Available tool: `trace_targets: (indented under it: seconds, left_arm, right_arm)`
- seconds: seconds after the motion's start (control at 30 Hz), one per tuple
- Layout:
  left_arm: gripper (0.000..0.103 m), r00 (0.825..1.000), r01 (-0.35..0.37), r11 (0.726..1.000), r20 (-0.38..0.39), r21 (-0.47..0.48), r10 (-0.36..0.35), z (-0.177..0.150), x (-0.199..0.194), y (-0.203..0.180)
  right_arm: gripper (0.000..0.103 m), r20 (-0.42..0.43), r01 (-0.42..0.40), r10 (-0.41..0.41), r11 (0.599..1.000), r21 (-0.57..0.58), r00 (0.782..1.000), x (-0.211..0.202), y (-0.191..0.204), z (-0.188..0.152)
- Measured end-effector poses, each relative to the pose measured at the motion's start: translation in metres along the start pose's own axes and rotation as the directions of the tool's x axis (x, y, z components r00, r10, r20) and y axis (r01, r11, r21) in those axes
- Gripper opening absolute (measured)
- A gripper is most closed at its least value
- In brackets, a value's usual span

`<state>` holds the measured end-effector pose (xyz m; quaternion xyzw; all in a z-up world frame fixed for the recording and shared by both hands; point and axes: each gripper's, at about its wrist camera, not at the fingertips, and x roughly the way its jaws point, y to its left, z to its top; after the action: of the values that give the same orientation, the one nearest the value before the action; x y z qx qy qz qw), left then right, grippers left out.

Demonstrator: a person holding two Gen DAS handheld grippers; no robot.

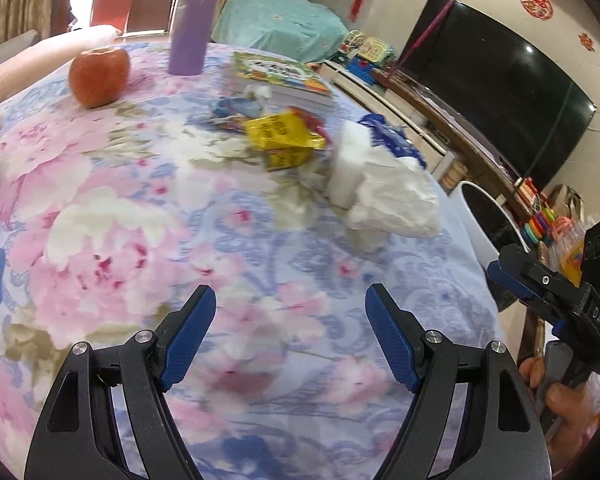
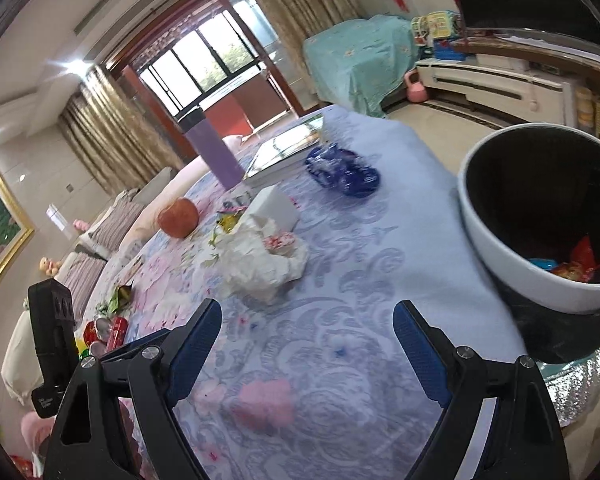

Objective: Collect trash
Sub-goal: 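Move both open tools back to the trash on the table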

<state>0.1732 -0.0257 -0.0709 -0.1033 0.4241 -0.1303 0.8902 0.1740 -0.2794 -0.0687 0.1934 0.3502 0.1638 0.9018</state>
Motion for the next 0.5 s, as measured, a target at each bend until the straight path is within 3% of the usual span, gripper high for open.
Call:
trace_targets:
  seconds: [0.5]
  left_arm:
    - [0.079,0.998,-0.062,0.996,0.015,0.064,0.061,0.036,0.018,0.023]
  right_arm:
    - [0.089,-0.025,-0.043,0.042,0.999,-0.029,0.999,0.035,0.023,0.013]
